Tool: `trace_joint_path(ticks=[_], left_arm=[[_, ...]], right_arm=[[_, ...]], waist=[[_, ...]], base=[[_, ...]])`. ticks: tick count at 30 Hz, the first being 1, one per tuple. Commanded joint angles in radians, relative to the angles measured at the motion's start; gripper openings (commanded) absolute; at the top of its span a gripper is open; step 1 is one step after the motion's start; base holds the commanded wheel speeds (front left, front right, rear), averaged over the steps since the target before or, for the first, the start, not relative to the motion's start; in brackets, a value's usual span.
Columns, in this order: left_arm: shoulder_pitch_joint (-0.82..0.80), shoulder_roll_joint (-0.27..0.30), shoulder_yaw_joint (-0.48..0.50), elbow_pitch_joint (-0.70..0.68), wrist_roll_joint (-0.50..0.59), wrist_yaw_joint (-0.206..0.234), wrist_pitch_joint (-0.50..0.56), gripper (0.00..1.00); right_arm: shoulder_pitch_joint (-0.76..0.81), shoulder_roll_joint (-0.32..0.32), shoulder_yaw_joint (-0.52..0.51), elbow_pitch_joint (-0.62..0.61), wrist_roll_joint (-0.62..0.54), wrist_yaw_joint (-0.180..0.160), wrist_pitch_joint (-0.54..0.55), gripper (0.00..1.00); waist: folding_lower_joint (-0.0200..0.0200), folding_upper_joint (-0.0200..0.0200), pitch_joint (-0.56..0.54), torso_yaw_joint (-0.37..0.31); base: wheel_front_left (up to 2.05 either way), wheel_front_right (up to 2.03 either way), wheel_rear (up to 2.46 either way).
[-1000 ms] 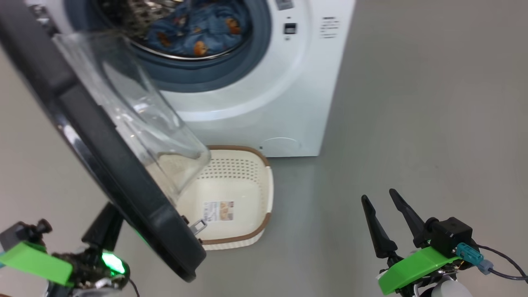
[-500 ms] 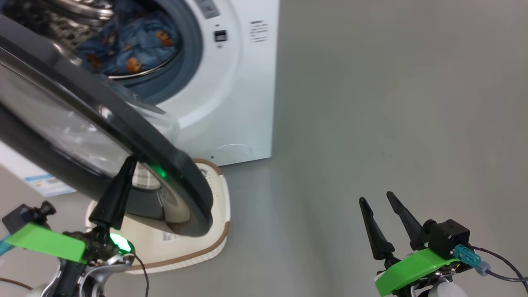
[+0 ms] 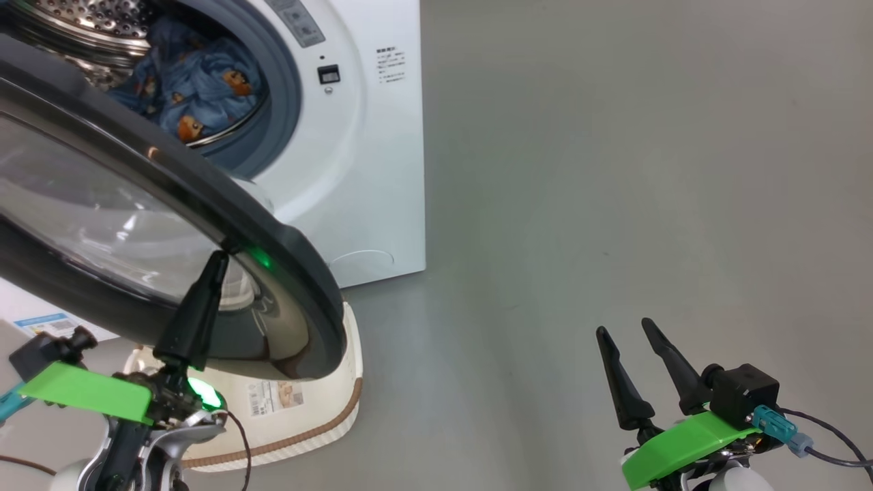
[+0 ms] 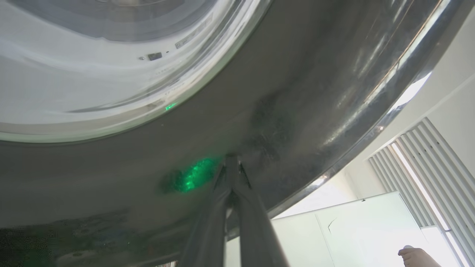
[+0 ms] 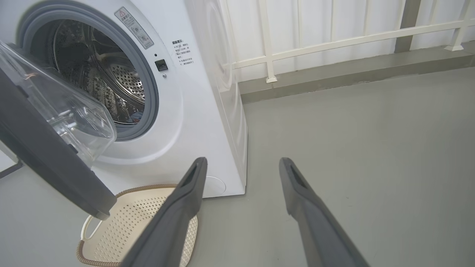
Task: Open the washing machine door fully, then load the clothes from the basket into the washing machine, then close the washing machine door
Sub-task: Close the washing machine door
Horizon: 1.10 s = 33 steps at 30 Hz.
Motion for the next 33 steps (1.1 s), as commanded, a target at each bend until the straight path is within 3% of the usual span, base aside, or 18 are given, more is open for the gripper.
trace_joint_path(ticks=[1,19,20,21,22,33], left_arm=[[-0.025,0.016,0.030,-0.022,0.010,-0.011,-0.010,0.00],[0.103,0.016,0.056,-0.068,-0.006,-0.011,-0.132,0.00],[0.112,0.016,0.054,-0.070,0.005,-0.011,-0.138,0.16],[0.119,0.016,0.055,-0.071,0.013,-0.011,-0.149,0.52],[0.125,0.016,0.053,-0.071,0.013,-0.011,-0.160,1.00],[0.155,0.020,0.048,-0.119,0.134,-0.011,-0.302,1.00]], right_arm=[[-0.025,0.003,0.019,-0.021,0.008,0.006,-0.011,1.00],[-0.013,0.011,0.016,-0.028,0.012,0.006,-0.012,1.00],[-0.012,0.011,0.017,-0.028,0.012,0.006,-0.012,1.00],[-0.011,0.012,0.017,-0.028,0.012,0.006,-0.012,1.00],[-0.009,0.012,0.016,-0.028,0.012,0.006,-0.012,1.00],[-0.003,0.015,0.014,-0.033,0.012,0.006,-0.012,1.00]], waist=[[0.0000,-0.0001,-0.003,0.010],[0.0000,-0.0001,-0.032,0.078],[0.0000,-0.0001,-0.034,0.083],[0.0000,-0.0001,-0.035,0.086],[0.0000,-0.0001,-0.039,0.091],[0.0000,-0.0001,-0.046,0.120]], base=[[0.00,0.00,0.00],[0.00,0.00,0.00],[0.00,0.00,0.00],[0.00,0.00,0.00],[0.00,0.00,0.00],[0.00,0.00,0.00]])
